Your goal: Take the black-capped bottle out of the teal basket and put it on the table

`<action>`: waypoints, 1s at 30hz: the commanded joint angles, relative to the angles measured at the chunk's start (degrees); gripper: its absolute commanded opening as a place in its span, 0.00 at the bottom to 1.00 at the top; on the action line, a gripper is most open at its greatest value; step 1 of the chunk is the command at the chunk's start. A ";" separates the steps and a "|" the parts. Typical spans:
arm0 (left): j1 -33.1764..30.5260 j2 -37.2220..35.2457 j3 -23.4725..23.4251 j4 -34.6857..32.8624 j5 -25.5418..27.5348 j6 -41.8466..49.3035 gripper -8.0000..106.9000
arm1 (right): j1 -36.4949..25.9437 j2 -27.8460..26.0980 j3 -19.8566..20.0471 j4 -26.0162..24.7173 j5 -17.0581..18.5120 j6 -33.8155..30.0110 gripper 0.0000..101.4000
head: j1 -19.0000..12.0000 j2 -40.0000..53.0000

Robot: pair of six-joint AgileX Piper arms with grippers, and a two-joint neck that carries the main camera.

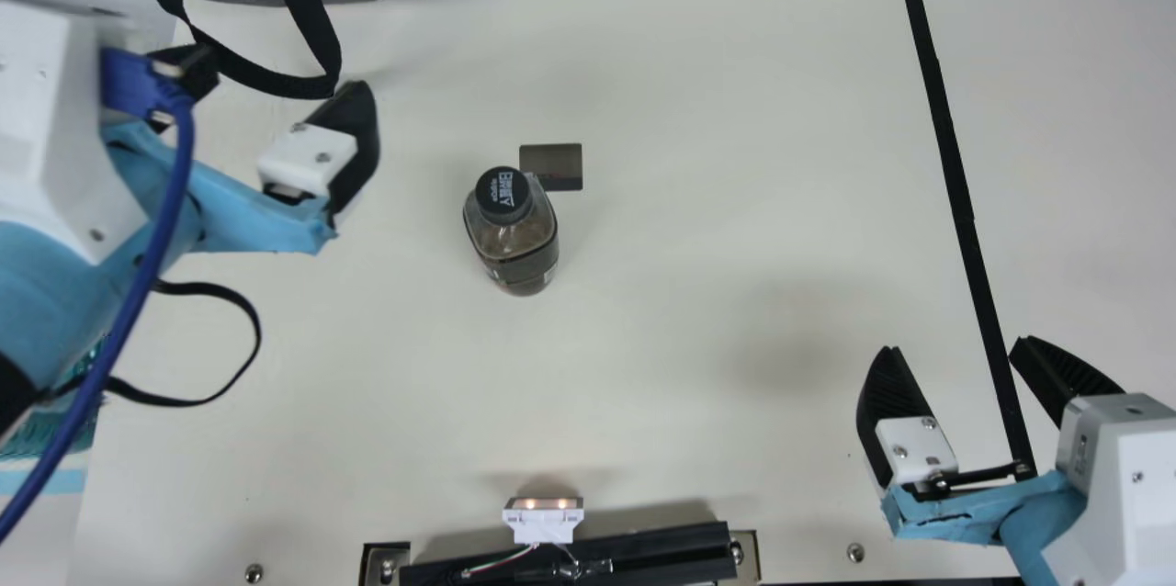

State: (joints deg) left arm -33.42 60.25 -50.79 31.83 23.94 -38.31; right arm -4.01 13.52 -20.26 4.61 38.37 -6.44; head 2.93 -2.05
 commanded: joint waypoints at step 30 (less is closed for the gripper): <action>12.74 -17.99 13.76 -4.38 -1.60 5.92 1.00 | 0.00 0.00 0.00 0.00 0.00 0.00 0.90 | -0.21 0.47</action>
State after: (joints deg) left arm -20.79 42.87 -37.47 27.64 22.22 -32.46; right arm -4.01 13.52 -20.26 4.61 38.37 -6.44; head 2.93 -2.05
